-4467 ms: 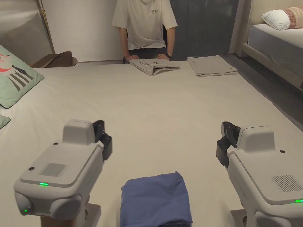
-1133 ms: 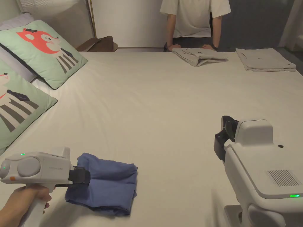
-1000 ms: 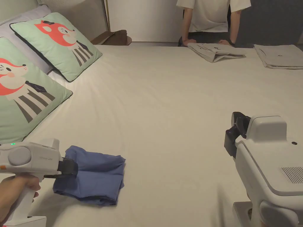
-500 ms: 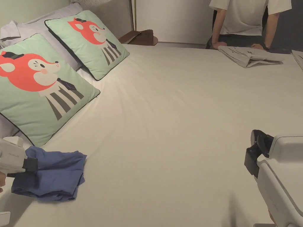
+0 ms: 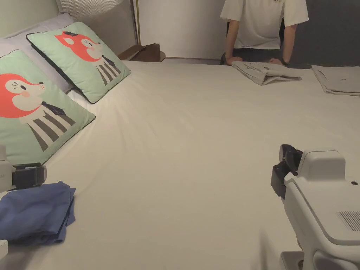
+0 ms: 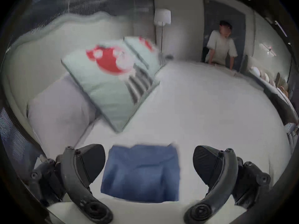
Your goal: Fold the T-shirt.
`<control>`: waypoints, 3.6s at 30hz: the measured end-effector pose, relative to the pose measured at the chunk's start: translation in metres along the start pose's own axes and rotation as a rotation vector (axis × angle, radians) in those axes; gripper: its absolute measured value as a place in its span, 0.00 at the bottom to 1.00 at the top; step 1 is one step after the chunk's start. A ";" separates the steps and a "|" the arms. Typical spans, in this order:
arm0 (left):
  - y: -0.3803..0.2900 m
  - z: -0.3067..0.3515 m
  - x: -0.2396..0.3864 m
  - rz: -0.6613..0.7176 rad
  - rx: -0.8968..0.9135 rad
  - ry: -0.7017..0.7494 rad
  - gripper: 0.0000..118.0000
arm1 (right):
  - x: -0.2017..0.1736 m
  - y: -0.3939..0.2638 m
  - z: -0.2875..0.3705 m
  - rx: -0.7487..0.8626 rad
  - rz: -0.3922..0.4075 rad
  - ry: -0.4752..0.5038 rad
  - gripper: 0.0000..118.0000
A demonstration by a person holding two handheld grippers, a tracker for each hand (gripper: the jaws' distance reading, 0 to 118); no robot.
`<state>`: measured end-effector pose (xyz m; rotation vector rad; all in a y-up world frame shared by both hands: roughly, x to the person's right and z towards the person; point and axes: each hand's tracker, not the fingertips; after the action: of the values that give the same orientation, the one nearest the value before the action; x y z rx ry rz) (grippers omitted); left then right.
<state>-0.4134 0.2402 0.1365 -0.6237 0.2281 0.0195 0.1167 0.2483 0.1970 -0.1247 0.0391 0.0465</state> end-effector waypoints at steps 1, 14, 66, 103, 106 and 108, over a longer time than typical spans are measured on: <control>0.005 0.015 0.016 -0.004 0.065 -0.002 0.91 | 0.006 0.003 0.004 0.010 0.001 -0.001 0.00; 0.009 0.151 0.212 -0.019 0.596 -0.233 0.91 | 0.081 0.034 0.060 0.129 0.017 -0.093 0.00; -0.055 0.162 0.324 -0.080 0.700 -0.369 0.00 | 0.121 0.035 0.098 0.180 0.051 -0.193 0.00; -0.055 0.158 0.318 -0.074 0.694 -0.374 0.00 | 0.116 0.035 0.096 0.177 0.065 -0.197 0.00; -0.055 0.157 0.318 -0.078 0.696 -0.370 0.00 | 0.116 0.035 0.095 0.176 0.064 -0.195 0.00; -0.054 0.157 0.317 -0.075 0.693 -0.373 0.00 | 0.115 0.035 0.095 0.175 0.067 -0.199 0.01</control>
<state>-0.0672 0.2712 0.2222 0.0685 -0.1533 -0.0160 0.2335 0.3003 0.2820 0.0569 -0.1511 0.1221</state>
